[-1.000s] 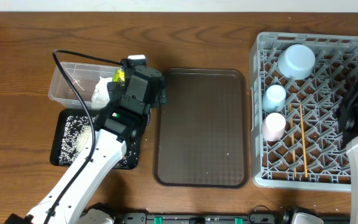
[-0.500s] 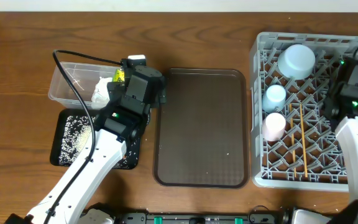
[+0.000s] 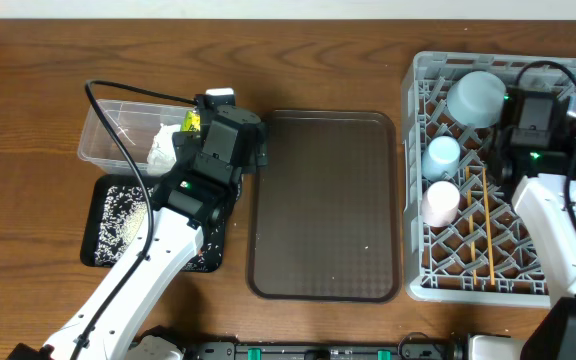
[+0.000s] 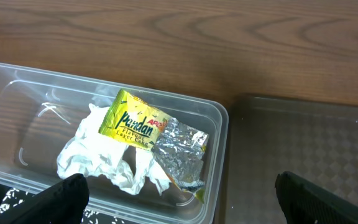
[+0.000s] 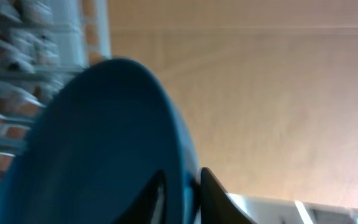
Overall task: Sort waste into correct bins and load items into the dishwasher rack
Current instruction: 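Carry the blue plate over the rack's right side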
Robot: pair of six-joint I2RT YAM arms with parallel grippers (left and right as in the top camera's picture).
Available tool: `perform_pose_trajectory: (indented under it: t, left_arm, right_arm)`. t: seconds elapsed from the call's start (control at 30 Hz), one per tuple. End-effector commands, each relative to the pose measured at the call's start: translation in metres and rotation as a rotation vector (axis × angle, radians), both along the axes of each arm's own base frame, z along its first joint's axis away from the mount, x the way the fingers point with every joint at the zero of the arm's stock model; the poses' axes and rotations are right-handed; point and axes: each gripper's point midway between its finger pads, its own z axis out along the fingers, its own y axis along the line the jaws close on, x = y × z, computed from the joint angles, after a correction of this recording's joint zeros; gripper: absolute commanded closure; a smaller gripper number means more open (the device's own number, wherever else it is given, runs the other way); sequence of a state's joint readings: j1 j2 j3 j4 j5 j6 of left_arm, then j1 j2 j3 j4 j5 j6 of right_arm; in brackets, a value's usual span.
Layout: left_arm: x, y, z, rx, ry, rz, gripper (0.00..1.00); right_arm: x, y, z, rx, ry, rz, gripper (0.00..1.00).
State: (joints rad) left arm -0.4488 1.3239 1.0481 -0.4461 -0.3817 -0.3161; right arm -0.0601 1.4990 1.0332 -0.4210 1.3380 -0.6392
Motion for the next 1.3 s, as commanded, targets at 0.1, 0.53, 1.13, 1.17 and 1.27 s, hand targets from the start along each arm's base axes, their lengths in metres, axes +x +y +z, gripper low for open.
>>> perform_pose_trajectory:
  t: [0.1, 0.53, 1.13, 1.17, 1.27]
  left_arm:
    - [0.0, 0.004, 0.003, 0.021, -0.009, 0.011, 0.01]
    - [0.0, 0.004, 0.003, 0.02, -0.009, 0.011, 0.01]
    - [0.0, 0.004, 0.003, 0.021, -0.009, 0.011, 0.01]
    - [0.0, 0.004, 0.003, 0.021, -0.009, 0.011, 0.01]
    - [0.0, 0.004, 0.003, 0.021, -0.009, 0.011, 0.01]
  right_arm:
    - [0.025, 0.019, -0.032, 0.17, -0.112, 0.109, 0.6]
    - [0.059, 0.047, -0.058, 0.414, -0.259, 0.248, 0.35]
    - [0.106, 0.109, -0.025, 0.888, -0.655, 0.406, 0.43]
    - [0.105, 0.113, -0.016, 0.925, -0.668, 0.42, 0.43]
    - [0.094, 0.122, 0.011, 1.057, -0.71, 0.439, 0.43]
